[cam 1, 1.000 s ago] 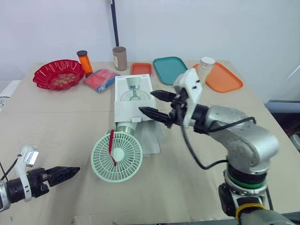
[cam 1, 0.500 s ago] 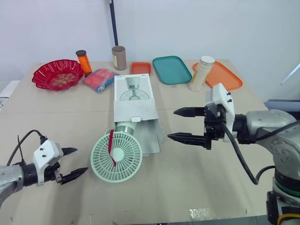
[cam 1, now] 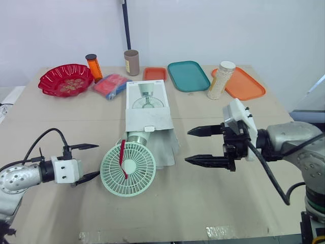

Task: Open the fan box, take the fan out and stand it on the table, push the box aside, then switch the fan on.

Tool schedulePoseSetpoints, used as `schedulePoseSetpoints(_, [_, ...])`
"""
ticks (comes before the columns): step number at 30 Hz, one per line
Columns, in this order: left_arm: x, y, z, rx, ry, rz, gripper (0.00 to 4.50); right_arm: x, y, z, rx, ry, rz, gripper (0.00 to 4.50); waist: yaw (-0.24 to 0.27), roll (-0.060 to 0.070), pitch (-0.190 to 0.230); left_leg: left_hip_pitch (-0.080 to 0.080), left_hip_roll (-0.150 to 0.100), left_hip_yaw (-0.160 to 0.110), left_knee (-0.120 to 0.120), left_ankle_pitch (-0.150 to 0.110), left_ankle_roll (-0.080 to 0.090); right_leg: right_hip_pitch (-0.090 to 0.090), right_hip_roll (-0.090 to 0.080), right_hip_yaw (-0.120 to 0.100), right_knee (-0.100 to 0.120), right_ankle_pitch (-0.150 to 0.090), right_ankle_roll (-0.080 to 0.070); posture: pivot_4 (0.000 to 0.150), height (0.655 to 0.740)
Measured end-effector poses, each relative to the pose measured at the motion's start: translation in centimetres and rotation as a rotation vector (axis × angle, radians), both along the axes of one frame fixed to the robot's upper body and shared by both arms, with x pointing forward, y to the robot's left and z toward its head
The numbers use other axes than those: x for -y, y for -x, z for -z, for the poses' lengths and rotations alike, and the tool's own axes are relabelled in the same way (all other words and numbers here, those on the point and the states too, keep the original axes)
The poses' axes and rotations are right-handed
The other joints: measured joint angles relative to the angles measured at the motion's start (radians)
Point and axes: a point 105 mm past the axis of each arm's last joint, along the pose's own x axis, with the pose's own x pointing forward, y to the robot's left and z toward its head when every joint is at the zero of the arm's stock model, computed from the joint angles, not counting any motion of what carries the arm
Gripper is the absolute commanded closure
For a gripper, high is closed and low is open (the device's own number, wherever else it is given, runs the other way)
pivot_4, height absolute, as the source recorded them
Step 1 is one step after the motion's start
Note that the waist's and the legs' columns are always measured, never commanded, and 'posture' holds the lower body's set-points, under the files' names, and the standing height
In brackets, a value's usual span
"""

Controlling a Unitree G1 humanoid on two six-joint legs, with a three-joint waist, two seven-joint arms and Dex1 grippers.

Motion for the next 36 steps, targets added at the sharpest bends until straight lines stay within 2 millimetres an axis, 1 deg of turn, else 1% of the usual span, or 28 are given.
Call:
schedulePoseSetpoints(3, [0.2,-0.2,-0.1,0.036,-0.012,0.033,0.00,0.0,0.0,0.1,0.007,0.012,-0.005,0.05,0.001,0.000,0.000,0.000,0.000,0.000,0.000,0.000,0.000,0.000,0.000,0.000,0.000,0.000,0.000,0.150,0.7400])
schedulePoseSetpoints(4, [0.6,-0.5,-0.4,0.086,-0.015,0.070,0.00,0.1,0.4,0.9,0.039,0.069,-0.034,0.05,0.000,0.000,0.000,0.000,0.000,0.000,0.000,-0.001,0.001,0.000,0.000,0.000,0.000,0.000,0.000,0.150,0.7400])
schedulePoseSetpoints(5, [0.9,-0.9,-0.7,0.130,-0.010,0.087,0.00,-0.5,0.6,1.4,0.051,0.074,-0.058,0.05,-0.005,0.000,0.000,0.000,0.000,0.000,0.001,-0.001,0.001,0.000,0.000,0.000,0.001,0.000,0.000,0.150,0.7400])
schedulePoseSetpoints(10, [1.2,-0.9,-1.0,0.168,-0.002,0.109,0.00,-0.9,0.5,1.5,0.057,0.063,-0.062,0.05,-0.006,0.000,0.000,0.000,0.000,0.000,0.002,-0.001,0.001,0.000,0.000,0.000,0.001,0.001,0.000,0.150,0.7400])
schedulePoseSetpoints(11, [1.1,-1.2,-1.3,0.207,0.007,0.112,0.00,-1.2,0.4,1.2,0.082,0.028,-0.072,0.05,-0.005,0.000,0.000,0.000,0.000,0.000,0.002,-0.001,0.001,0.000,0.001,0.000,0.001,0.001,0.000,0.150,0.7400])
schedulePoseSetpoints(12, [1.1,-1.3,-1.3,0.211,0.007,0.113,0.00,-1.3,0.3,1.2,0.085,0.026,-0.074,0.05,-0.005,0.000,0.000,0.000,0.000,0.000,0.002,-0.001,0.001,0.000,0.000,0.000,0.001,0.001,0.000,0.150,0.7400])
schedulePoseSetpoints(13, [1.1,-1.4,-1.7,0.253,0.000,0.132,0.00,-1.3,0.2,1.1,0.098,0.016,-0.078,0.05,-0.005,0.000,0.000,0.000,0.000,0.000,0.002,-0.001,0.001,0.000,0.000,0.000,0.001,0.001,0.000,0.150,0.7400])
schedulePoseSetpoints(16, [1.1,-1.0,-1.7,0.291,-0.013,0.169,0.00,-1.4,0.0,1.4,0.106,0.021,-0.076,0.05,-0.005,0.000,0.000,0.000,0.000,0.000,0.002,-0.001,0.002,0.000,0.000,0.000,0.002,0.001,0.000,0.150,0.7400])
schedulePoseSetpoints(19, [1.7,0.3,-1.3,0.390,-0.088,0.311,0.00,-1.5,-0.3,1.8,0.104,0.023,-0.072,0.05,-0.005,0.000,0.000,0.001,0.000,0.000,0.003,-0.001,0.002,0.001,0.000,0.000,0.002,0.001,0.000,0.150,0.7400])
schedulePoseSetpoints(20, [1.7,0.4,-1.3,0.393,-0.091,0.318,0.00,-1.5,-0.3,1.8,0.105,0.023,-0.071,0.05,-0.005,0.000,0.000,0.001,0.000,0.000,0.003,-0.001,0.002,0.001,0.000,0.000,0.002,0.001,0.000,0.150,0.7400])
schedulePoseSetpoints(22, [2.1,0.9,-0.9,0.432,-0.137,0.400,0.00,-1.5,-0.6,1.7,0.133,0.021,-0.055,0.05,-0.005,0.000,0.000,0.001,0.000,0.000,0.003,-0.001,0.002,0.001,0.000,0.000,0.002,0.001,0.000,0.150,0.7400])
schedulePoseSetpoints(26, [2.7,0.5,-0.7,0.466,-0.146,0.439,0.00,-1.9,-0.7,1.7,0.138,0.013,-0.055,0.05,-0.005,0.000,-0.001,0.001,-0.001,-0.001,0.003,-0.001,0.002,0.002,0.000,0.000,0.002,0.001,0.000,0.150,0.7400])
schedulePoseSetpoints(29, [3.2,0.2,-0.1,0.472,-0.160,0.471,0.00,-2.0,-0.7,1.8,0.140,0.011,-0.055,0.05,-0.005,0.000,-0.001,0.001,-0.001,-0.001,0.003,-0.001,0.002,0.002,0.000,0.000,0.003,0.002,0.001,0.150,0.7400])
schedulePoseSetpoints(34, [4.5,-0.9,-0.3,0.517,-0.184,0.499,0.00,-2.0,-0.8,2.0,0.139,0.014,-0.047,0.05,-0.006,-0.001,-0.001,0.003,-0.002,-0.002,0.004,-0.001,0.002,0.004,0.000,0.000,0.005,0.002,0.001,0.150,0.7400])
schedulePoseSetpoints(36, [4.8,-1.0,0.1,0.519,-0.187,0.497,0.00,-2.1,-0.8,2.1,0.137,0.012,-0.042,0.05,-0.006,-0.001,-0.001,0.003,-0.001,-0.002,0.005,-0.001,0.002,0.004,0.000,0.000,0.005,0.002,0.001,0.150,0.7400])
